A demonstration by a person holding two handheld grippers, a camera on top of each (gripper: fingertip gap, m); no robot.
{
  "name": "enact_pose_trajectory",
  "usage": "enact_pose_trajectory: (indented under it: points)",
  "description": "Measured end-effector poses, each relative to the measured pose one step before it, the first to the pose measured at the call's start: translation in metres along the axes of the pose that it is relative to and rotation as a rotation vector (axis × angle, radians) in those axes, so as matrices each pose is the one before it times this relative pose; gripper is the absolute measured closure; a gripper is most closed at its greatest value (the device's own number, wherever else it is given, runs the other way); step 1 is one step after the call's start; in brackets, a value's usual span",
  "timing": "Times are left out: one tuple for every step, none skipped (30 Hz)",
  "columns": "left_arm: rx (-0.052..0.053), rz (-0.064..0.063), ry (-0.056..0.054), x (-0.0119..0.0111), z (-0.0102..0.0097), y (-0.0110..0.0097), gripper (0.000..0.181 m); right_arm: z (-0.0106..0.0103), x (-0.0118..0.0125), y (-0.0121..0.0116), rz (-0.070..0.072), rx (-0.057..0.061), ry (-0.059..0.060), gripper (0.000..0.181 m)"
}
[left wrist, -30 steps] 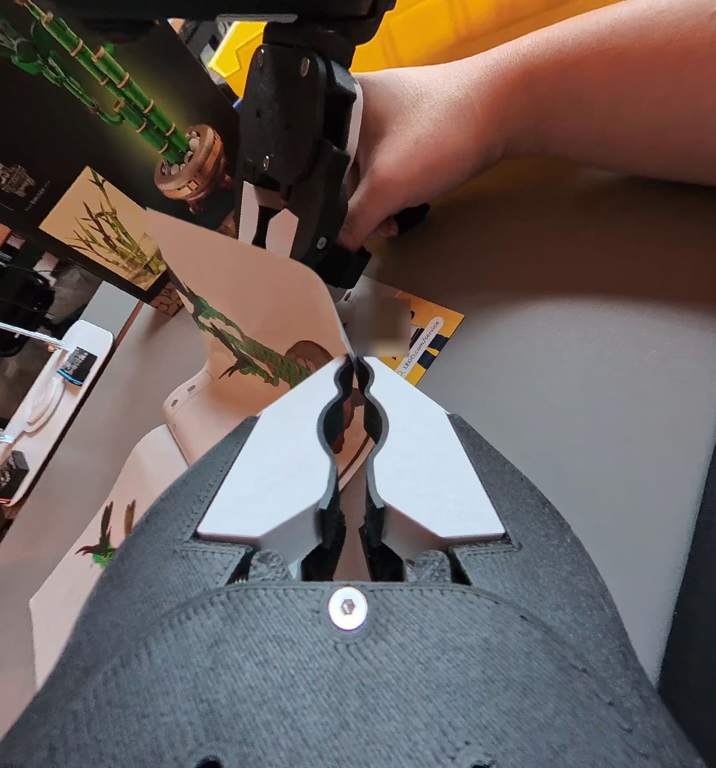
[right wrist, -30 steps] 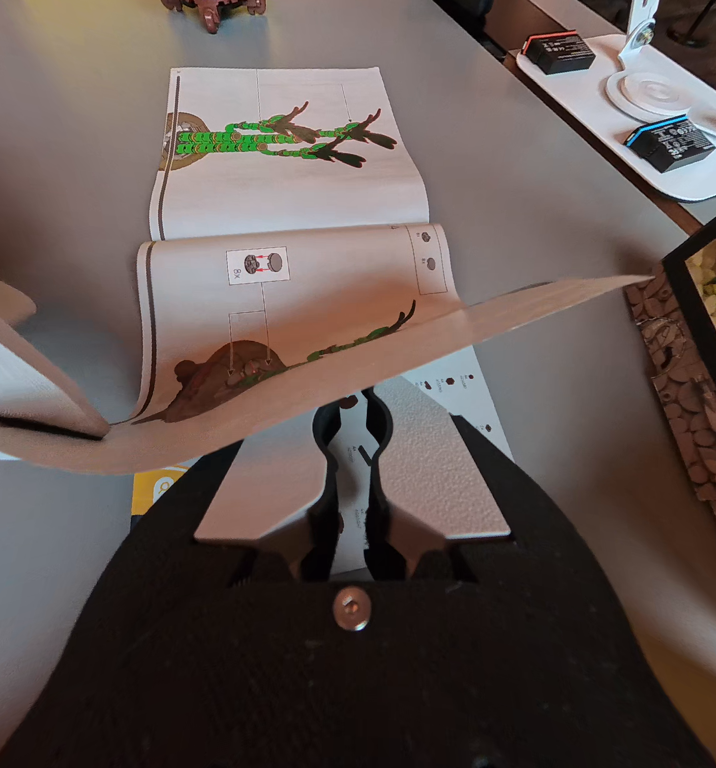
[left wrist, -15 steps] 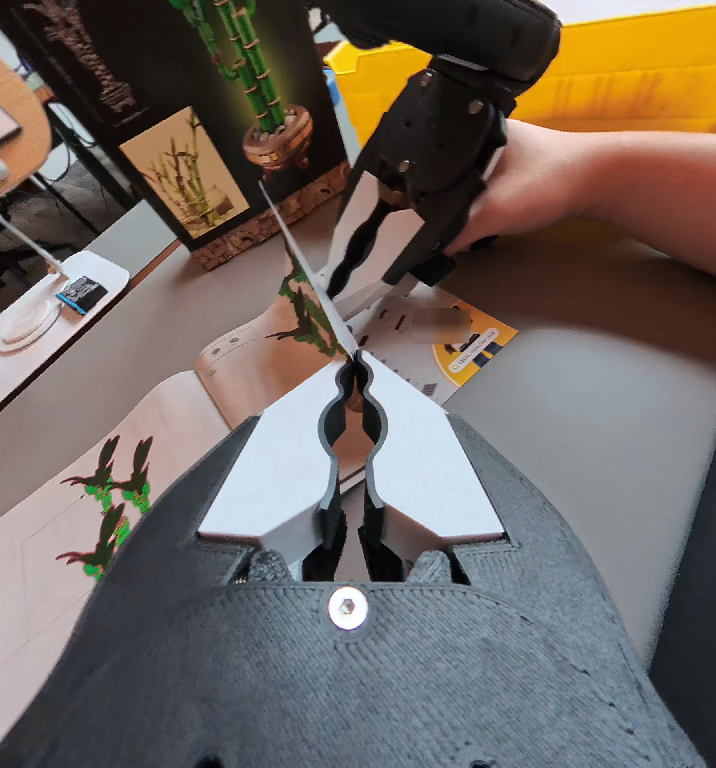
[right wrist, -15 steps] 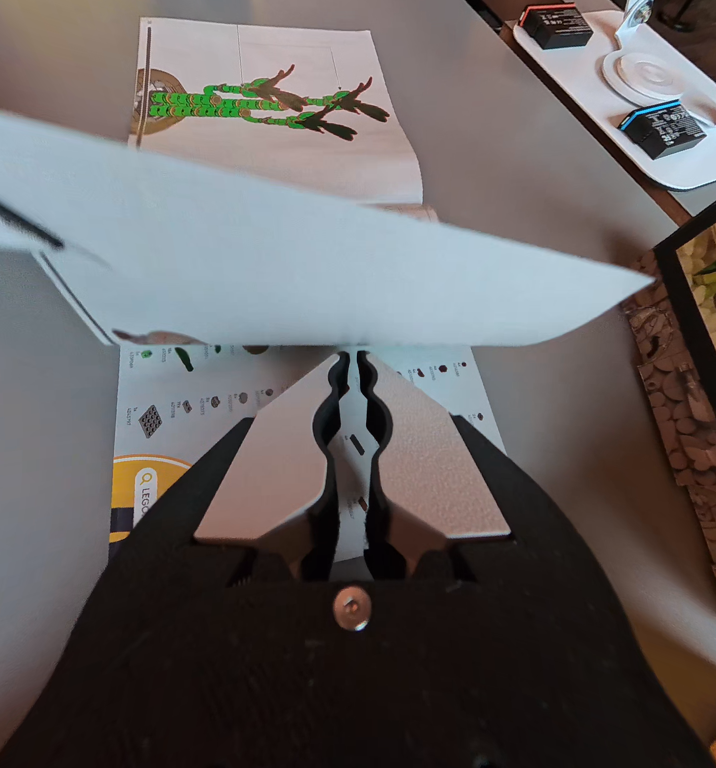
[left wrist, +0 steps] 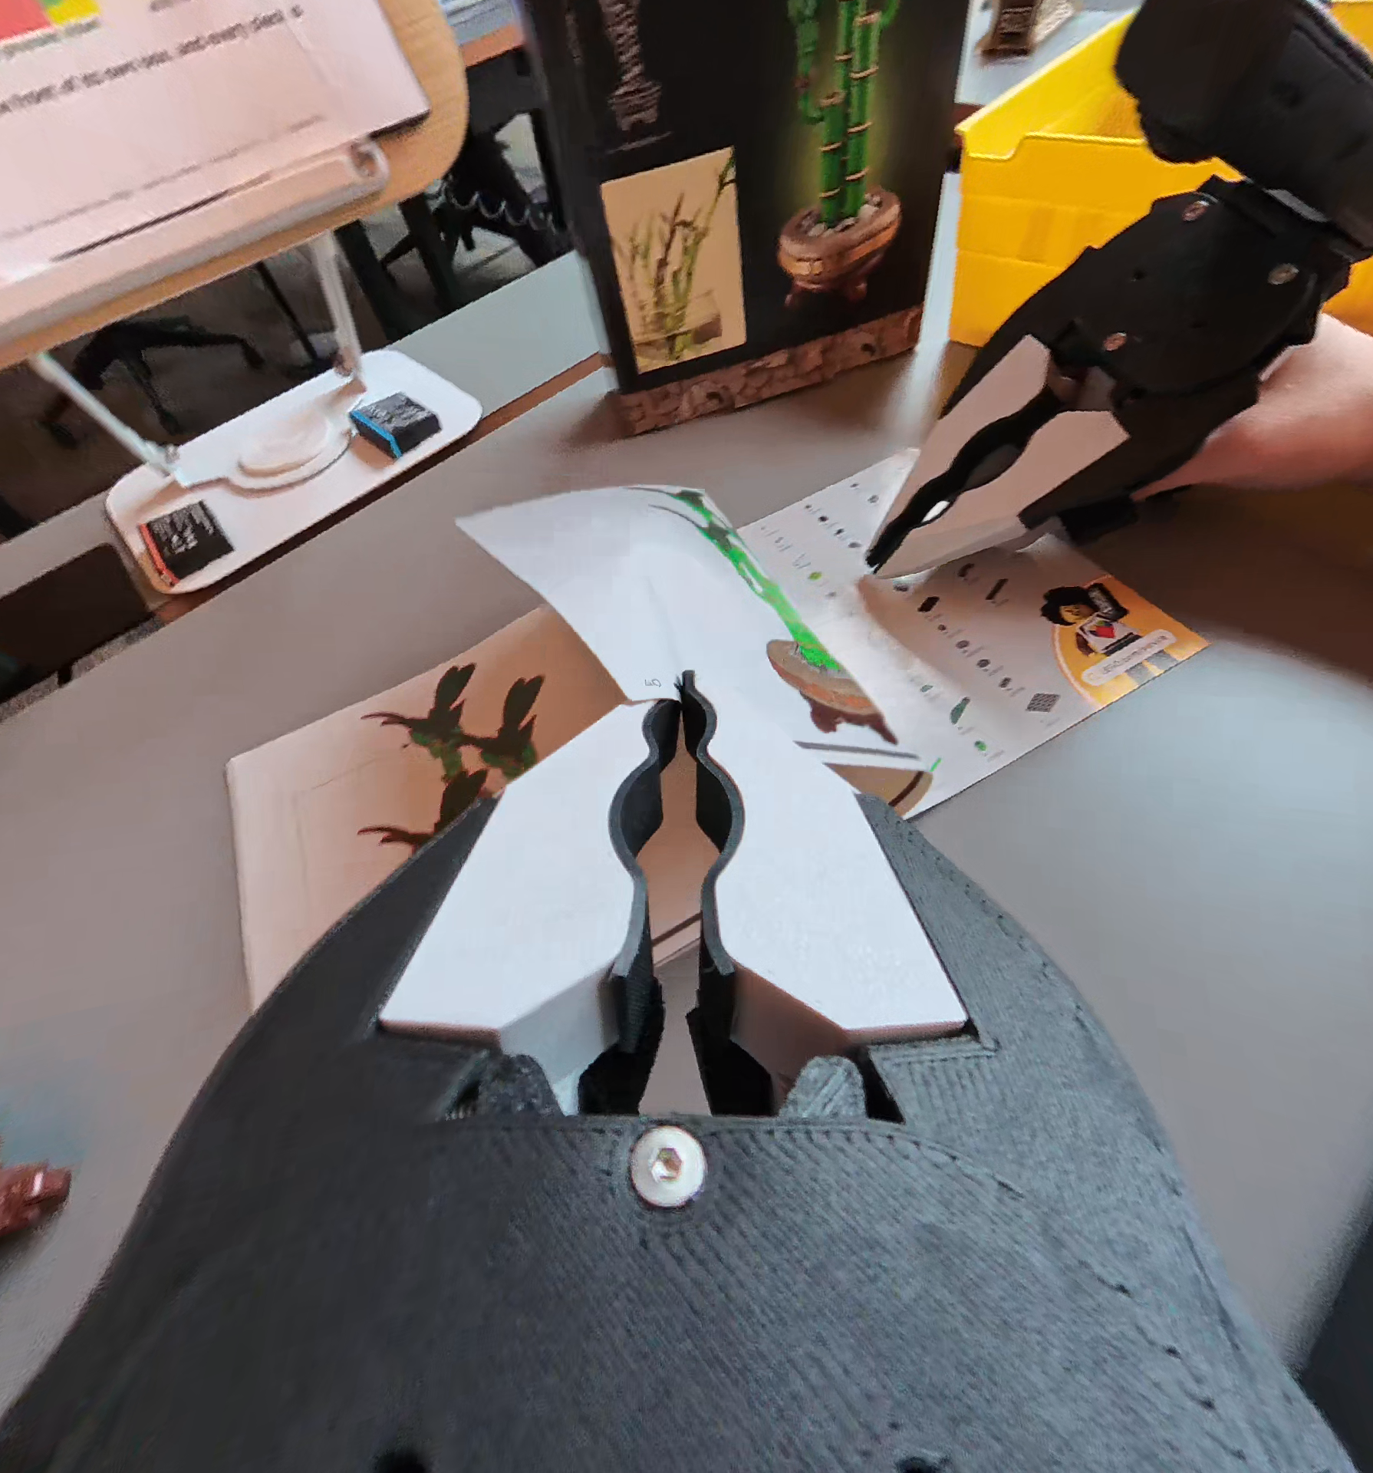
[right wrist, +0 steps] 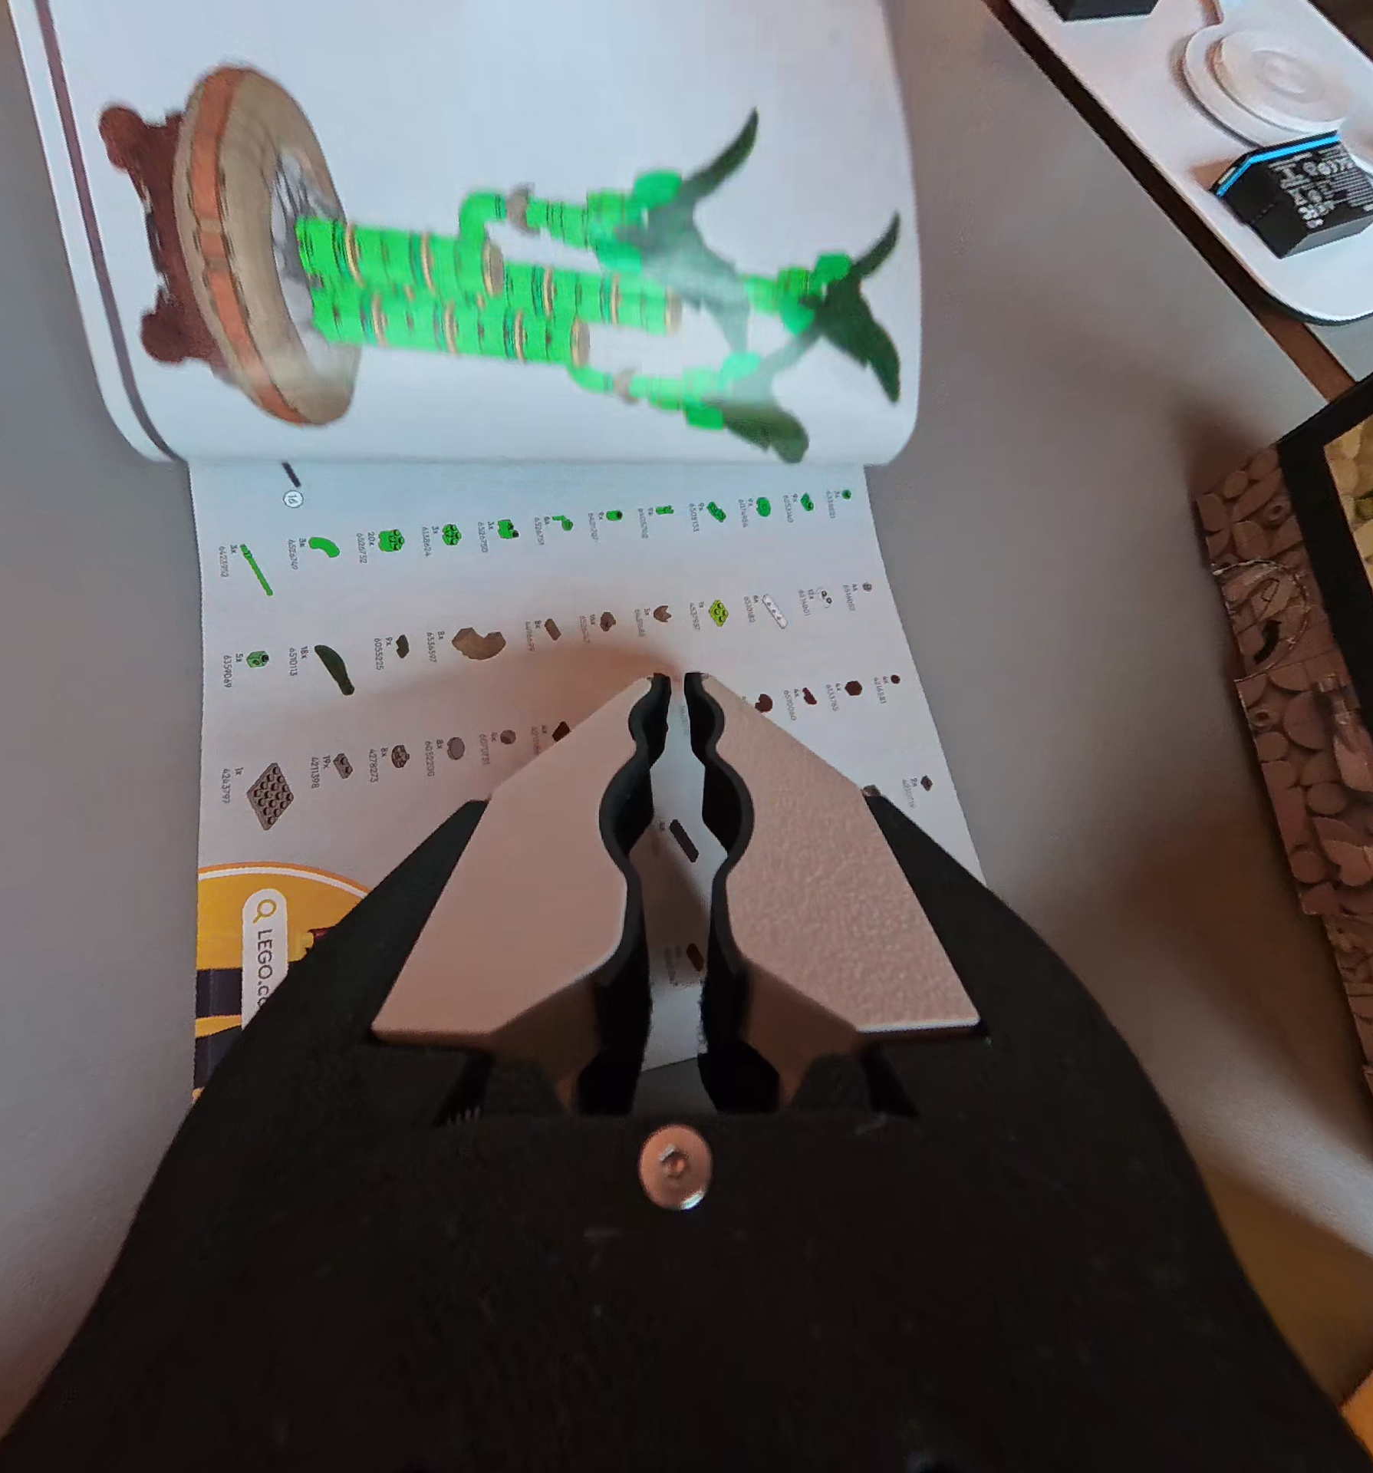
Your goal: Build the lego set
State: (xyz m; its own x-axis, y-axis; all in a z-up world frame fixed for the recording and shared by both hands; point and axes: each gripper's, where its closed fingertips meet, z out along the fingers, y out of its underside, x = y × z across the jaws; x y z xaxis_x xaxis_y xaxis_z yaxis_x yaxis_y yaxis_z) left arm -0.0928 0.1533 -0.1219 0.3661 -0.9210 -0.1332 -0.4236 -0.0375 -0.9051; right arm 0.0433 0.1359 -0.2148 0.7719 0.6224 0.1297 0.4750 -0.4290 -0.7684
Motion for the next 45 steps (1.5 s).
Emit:
enact_pose_trajectory:
  points:
    - [-0.0065, -0.0168, -0.0078, -0.00669, -0.00271, 0.00291, 0.181, 0.00068, -0.00029, 0.0011, -0.0017, -0.0084, 0.0001, 0.177]
    - [-0.0041, -0.0147, -0.0101, -0.00699, -0.00272, 0.00268, 0.181, 0.0003, -0.00023, 0.00059, -0.0021, -0.0047, 0.0001, 0.177]
    - [-0.0034, -0.0131, -0.0114, -0.00684, -0.00268, 0.00257, 0.181, -0.00007, 0.00015, -0.00014, -0.0005, 0.0008, 0.0012, 0.177]
    - [-0.0041, -0.012, -0.0119, -0.00678, -0.00257, 0.00252, 0.181, 0.00005, 0.0, -0.00005, 0.001, 0.0004, -0.0005, 0.177]
    - [-0.0044, -0.0115, -0.0116, -0.00641, -0.00256, 0.0026, 0.181, 0.0, 0.00008, 0.00008, 0.0017, -0.0001, -0.0012, 0.177]
    - [-0.005, -0.0115, -0.0108, -0.00615, -0.00233, 0.00274, 0.181, 0.00003, 0.00003, 0.00004, 0.0017, -0.0002, -0.0009, 0.177]
    - [-0.0072, -0.0121, -0.0111, -0.00613, -0.00225, 0.00312, 0.181, -0.00003, 0.00005, 0.00007, 0.0013, -0.0001, -0.0006, 0.177]
    - [-0.0097, -0.0131, -0.01, -0.00582, -0.00186, 0.00351, 0.181, -0.00005, 0.0, 0.00007, 0.0007, -0.0001, -0.0002, 0.177]
    - [-0.0121, -0.014, -0.0063, -0.00519, -0.00167, 0.00419, 0.181, 0.00006, 0.00007, -0.00003, 0.0002, -0.0001, 0.0001, 0.177]
    - [-0.0115, -0.0155, -0.0037, -0.00479, -0.00134, 0.00415, 0.181, -0.00003, -0.00009, 0.0, -0.0001, -0.0001, 0.0003, 0.177]
    - [-0.0085, -0.018, -0.0017, -0.00446, -0.00119, 0.00383, 0.181, -0.00001, 0.00009, 0.00001, -0.0004, -0.0001, 0.0004, 0.177]
    - [-0.0072, -0.0205, 0.0017, -0.00401, -0.00115, 0.00348, 0.181, 0.00004, -0.00007, 0.00008, -0.0003, 0.0, 0.0004, 0.177]
    - [-0.0073, -0.0215, 0.0041, -0.00364, -0.00095, 0.00326, 0.181, 0.0, -0.00001, 0.0, 0.0001, 0.0, 0.0, 0.177]
    - [-0.0085, -0.0202, 0.0038, -0.0039, -0.00085, 0.00355, 0.181, 0.00002, 0.00007, 0.00001, 0.0005, 0.0, -0.0003, 0.177]
    - [-0.0134, -0.0164, 0.0028, -0.00391, -0.00058, 0.00413, 0.181, 0.0, -0.00006, 0.00001, 0.0005, 0.0, -0.0002, 0.177]
    - [-0.0209, -0.0125, 0.0016, -0.00384, -0.00019, 0.00528, 0.18, 0.0, -0.00001, 0.00001, 0.0002, 0.0, 0.0, 0.177]
    - [-0.0206, -0.0102, -0.0006, -0.00383, -0.00009, 0.00539, 0.18, -0.00004, 0.00009, 0.00005, 0.0001, 0.0, 0.0001, 0.177]
    - [-0.0124, -0.01, -0.0011, -0.00367, -0.00038, 0.00408, 0.18, -0.00001, 0.00002, 0.00001, 0.0, -0.0001, 0.0001, 0.177]
    - [-0.0051, -0.0112, 0.0017, -0.00285, -0.00068, 0.00276, 0.179, 0.00004, -0.00003, -0.00004, -0.0003, 0.0, 0.0002, 0.177]
    - [-0.0023, -0.0122, 0.0031, -0.00235, -0.00095, 0.00205, 0.179, -0.00006, -0.00003, 0.00004, -0.0002, 0.0, 0.0001, 0.177]
    - [-0.0034, -0.0118, 0.0015, -0.00243, -0.00099, 0.00204, 0.178, 0.00006, -0.00002, 0.00008, 0.0, 0.0, 0.0, 0.177]
    - [-0.0063, -0.0097, -0.0002, -0.00271, -0.00075, 0.00236, 0.178, 0.0, -0.00004, 0.0, 0.0002, 0.0, -0.0002, 0.177]
    - [-0.0081, -0.0076, -0.0004, -0.00253, -0.0006, 0.00258, 0.177, 0.00003, 0.00008, 0.0, 0.0004, 0.0001, -0.0002, 0.177]
    - [-0.0082, -0.0067, -0.001, -0.00252, -0.00069, 0.00241, 0.177, 0.0, -0.00005, -0.00001, 0.0003, 0.0001, -0.0002, 0.177]
    - [-0.0082, -0.0063, -0.0014, -0.00228, -0.00054, 0.00234, 0.176, 0.0, -0.00002, 0.0, 0.0002, 0.0, -0.0001, 0.177]
    - [-0.0074, -0.0065, -0.0009, -0.00217, -0.00059, 0.00206, 0.175, 0.0, 0.00002, 0.0, 0.0, 0.0, 0.0002, 0.177]
    - [-0.0066, -0.0079, 0.0021, -0.00152, -0.00024, 0.00187, 0.173, -0.00002, -0.00008, 0.0, -0.0003, 0.0, 0.0003, 0.177]
    - [-0.0061, -0.0097, 0.0051, -0.00083, -0.00024, 0.00171, 0.173, 0.0, 0.00008, -0.00001, -0.0004, 0.0001, 0.0003, 0.177]
    - [-0.0031, -0.0102, 0.0066, -0.00035, -0.00011, 0.00099, 0.173, -0.00002, -0.00008, -0.00001, -0.0003, 0.0, 0.0003, 0.177]
    - [-0.001, -0.01, 0.0081, 0.00015, -0.00034, 0.0005, 0.173, 0.0, 0.00003, 0.0, -0.0001, 0.0, 0.0001, 0.177]
    - [-0.0025, -0.0101, 0.0091, 0.00031, -0.00027, 0.00056, 0.172, 0.00006, -0.00003, 0.00008, 0.0001, 0.0, -0.0001, 0.177]
    - [-0.0052, -0.0101, 0.0089, 0.00027, -0.00007, 0.00086, 0.172, 0.0, -0.00001, 0.0, 0.0001, 0.0, 0.0, 0.177]
    - [-0.0084, -0.0102, 0.0087, 0.00026, 0.00017, 0.00143, 0.171, 0.00004, -0.00002, -0.00005, -0.0003, 0.0, 0.0002, 0.177]
    - [-0.0078, -0.0099, 0.0096, 0.00031, 0.00007, 0.00128, 0.17, -0.00002, -0.00003, 0.0, -0.0007, 0.0, 0.0004, 0.177]
    - [-0.0031, -0.0091, 0.01, 0.0006, -0.00013, 0.00058, 0.169, -0.00002, -0.00006, 0.0, -0.0005, 0.0, 0.0003, 0.177]
    - [0.0011, -0.0081, 0.0084, 0.00051, -0.00052, -0.0002, 0.169, 0.0, 0.00001, 0.0, -0.0001, 0.0, 0.0, 0.177]
    - [0.002, -0.007, 0.0057, 0.00011, -0.00063, -0.00032, 0.168, 0.00002, 0.00004, 0.0, 0.0005, 0.0, -0.0005, 0.177]
    - [0.0002, -0.0065, 0.0026, -0.00037, -0.00066, -0.00017, 0.167, -0.00002, 0.00001, 0.00005, 0.0011, 0.0, -0.0009, 0.177]
    - [0.0, -0.0066, 0.0007, -0.00089, -0.0008, -0.00001, 0.167, 0.00008, -0.00002, -0.00003, 0.0012, 0.0, -0.001, 0.177]
    - [0.0006, -0.007, 0.001, -0.00085, -0.00089, -0.00014, 0.167, 0.00002, -0.00002, 0.00001, 0.0009, 0.0, -0.0007, 0.177]
    - [0.0008, -0.0072, 0.0021, -0.00085, -0.00111, -0.00006, 0.166, -0.00004, 0.00001, 0.00005, 0.0003, 0.0, -0.0003, 0.177]
    - [0.0004, -0.0079, 0.0032, -0.00087, -0.00091, -0.00015, 0.166, 0.00006, 0.00001, 0.00008, -0.0001, 0.0, 0.0001, 0.177]
    - [-0.0012, -0.0084, 0.0044, -0.00069, -0.00097, 0.00014, 0.165, 0.00004, 0.0, -0.00005, -0.0005, 0.0, 0.0003, 0.177]
    - [-0.0019, -0.0088, 0.0045, -0.00077, -0.00083, 0.00015, 0.165, -0.00002, -0.00007, 0.0, -0.0005, 0.0, 0.0003, 0.177]
    - [-0.0004, -0.0085, 0.0034, -0.00083, -0.00106, -0.00005, 0.165, 0.0, 0.00002, 0.0, -0.0002, 0.0, 0.0001, 0.177]
